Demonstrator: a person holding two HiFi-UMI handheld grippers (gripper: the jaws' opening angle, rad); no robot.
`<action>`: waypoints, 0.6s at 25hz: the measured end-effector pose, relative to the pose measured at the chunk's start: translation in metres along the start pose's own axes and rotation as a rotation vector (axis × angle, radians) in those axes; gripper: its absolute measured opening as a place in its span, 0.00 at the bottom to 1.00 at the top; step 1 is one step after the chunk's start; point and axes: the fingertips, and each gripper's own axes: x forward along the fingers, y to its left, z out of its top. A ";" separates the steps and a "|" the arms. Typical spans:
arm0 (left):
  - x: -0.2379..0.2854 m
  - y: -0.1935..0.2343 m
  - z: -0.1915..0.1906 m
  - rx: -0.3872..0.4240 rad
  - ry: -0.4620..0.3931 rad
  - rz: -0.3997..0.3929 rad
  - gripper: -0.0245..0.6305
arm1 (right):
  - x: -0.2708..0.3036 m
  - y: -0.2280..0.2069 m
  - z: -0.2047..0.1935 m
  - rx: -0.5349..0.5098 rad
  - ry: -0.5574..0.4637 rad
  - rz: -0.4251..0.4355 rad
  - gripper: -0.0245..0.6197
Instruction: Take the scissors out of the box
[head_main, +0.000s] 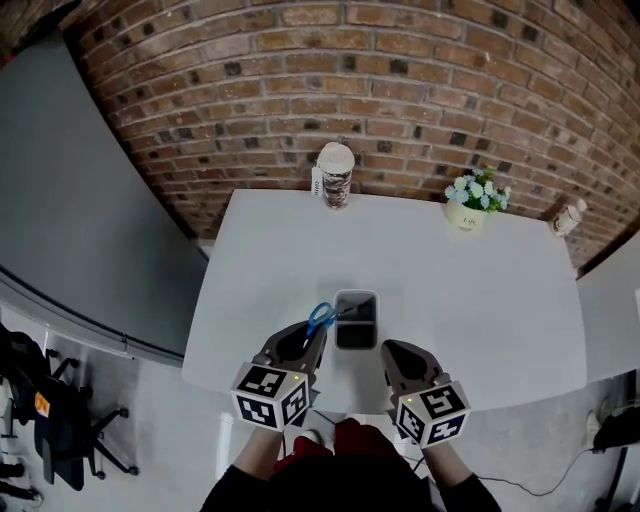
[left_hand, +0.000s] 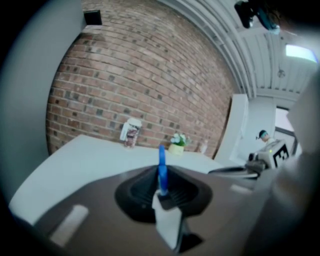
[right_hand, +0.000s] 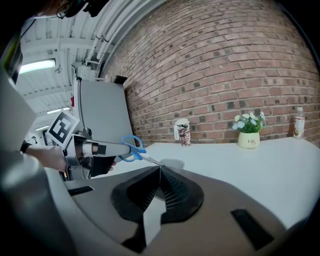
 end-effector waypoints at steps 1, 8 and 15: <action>-0.004 0.001 0.001 0.002 -0.006 0.002 0.11 | -0.001 0.002 0.002 -0.003 -0.004 0.002 0.05; -0.041 0.011 0.008 0.006 -0.054 0.041 0.11 | 0.000 0.026 0.009 -0.032 -0.018 0.029 0.05; -0.078 0.021 0.013 0.005 -0.100 0.081 0.11 | 0.001 0.058 0.016 -0.066 -0.032 0.073 0.05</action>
